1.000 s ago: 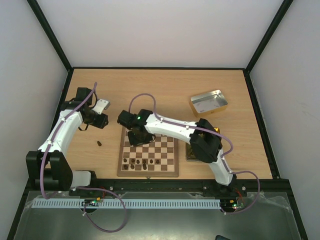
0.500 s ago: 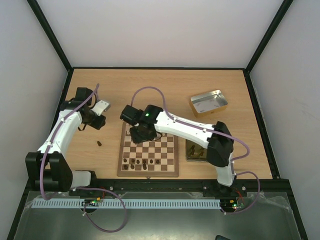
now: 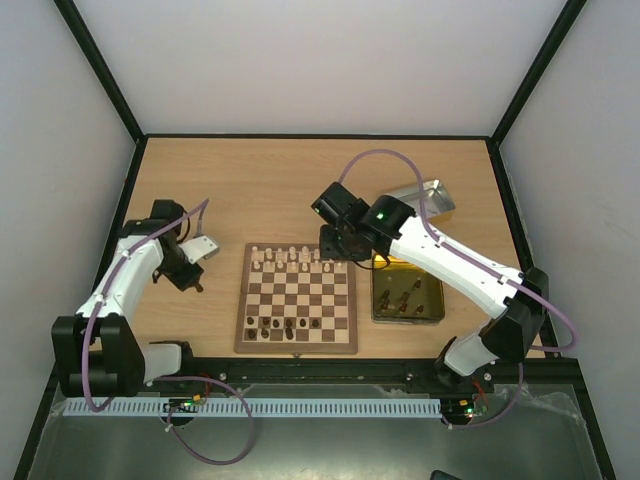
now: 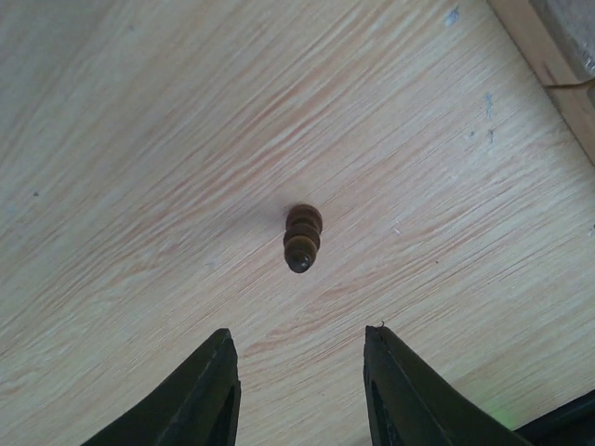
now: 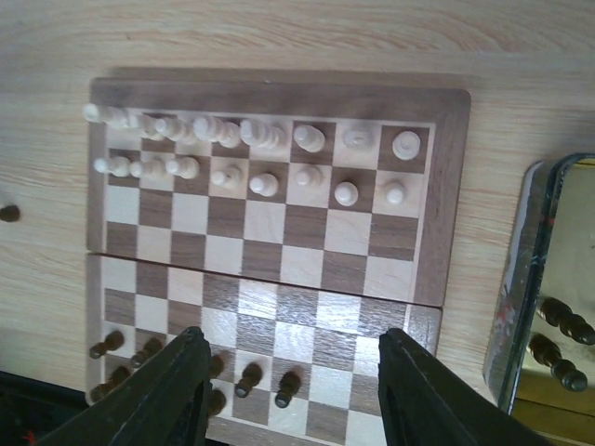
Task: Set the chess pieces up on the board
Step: Pick up the chess piece at the center of the board.
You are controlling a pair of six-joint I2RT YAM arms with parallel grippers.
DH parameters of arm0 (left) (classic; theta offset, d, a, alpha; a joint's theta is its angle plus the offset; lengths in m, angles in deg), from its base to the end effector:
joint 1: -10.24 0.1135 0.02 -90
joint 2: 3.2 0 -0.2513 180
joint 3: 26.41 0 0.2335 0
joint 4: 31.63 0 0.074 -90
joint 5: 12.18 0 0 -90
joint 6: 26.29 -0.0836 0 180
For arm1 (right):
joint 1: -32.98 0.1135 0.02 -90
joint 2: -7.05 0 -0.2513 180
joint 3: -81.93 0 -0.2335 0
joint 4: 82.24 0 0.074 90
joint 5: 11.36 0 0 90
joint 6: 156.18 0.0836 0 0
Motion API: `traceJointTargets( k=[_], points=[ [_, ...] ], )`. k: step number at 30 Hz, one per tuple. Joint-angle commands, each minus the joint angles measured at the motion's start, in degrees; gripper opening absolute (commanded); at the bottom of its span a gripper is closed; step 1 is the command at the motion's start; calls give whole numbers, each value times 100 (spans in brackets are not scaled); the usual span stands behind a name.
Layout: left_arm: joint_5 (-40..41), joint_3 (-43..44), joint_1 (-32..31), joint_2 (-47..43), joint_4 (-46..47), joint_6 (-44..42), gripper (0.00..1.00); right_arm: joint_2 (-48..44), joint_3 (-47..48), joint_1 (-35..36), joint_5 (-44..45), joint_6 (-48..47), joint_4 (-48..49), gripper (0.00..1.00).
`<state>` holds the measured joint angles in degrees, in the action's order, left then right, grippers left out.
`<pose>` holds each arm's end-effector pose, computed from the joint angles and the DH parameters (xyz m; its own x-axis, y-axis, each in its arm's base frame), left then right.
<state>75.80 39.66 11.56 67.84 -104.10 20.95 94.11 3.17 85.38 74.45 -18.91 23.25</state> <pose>0.2052 0.0018 0.1772 -0.7269 0.6619 -0.1830 0.6512 0.7489 0.1224 0.1852 0.2504 0.2849 -0.9564 -0.0412 -0.2892 -0.1617 0.8991 0.4067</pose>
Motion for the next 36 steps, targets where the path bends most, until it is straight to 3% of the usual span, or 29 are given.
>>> traceJointTargets(
  k=[1,17,25,32,36],
  points=[
    [-2,-244,26,139,149,-91,39,-140,-225,-24,155,93,82,49],
    [-115,-626,54,647,1040,72,39,22,39,-45,207,77,-57,48],
    [-97,-676,62,761,1148,-11,28,55,103,-44,238,99,-100,48],
    [-99,-710,67,877,1220,-13,30,81,163,-54,234,109,-123,48],
    [-80,-756,70,935,1264,-56,25,118,214,-55,256,95,-155,48]
  ],
)
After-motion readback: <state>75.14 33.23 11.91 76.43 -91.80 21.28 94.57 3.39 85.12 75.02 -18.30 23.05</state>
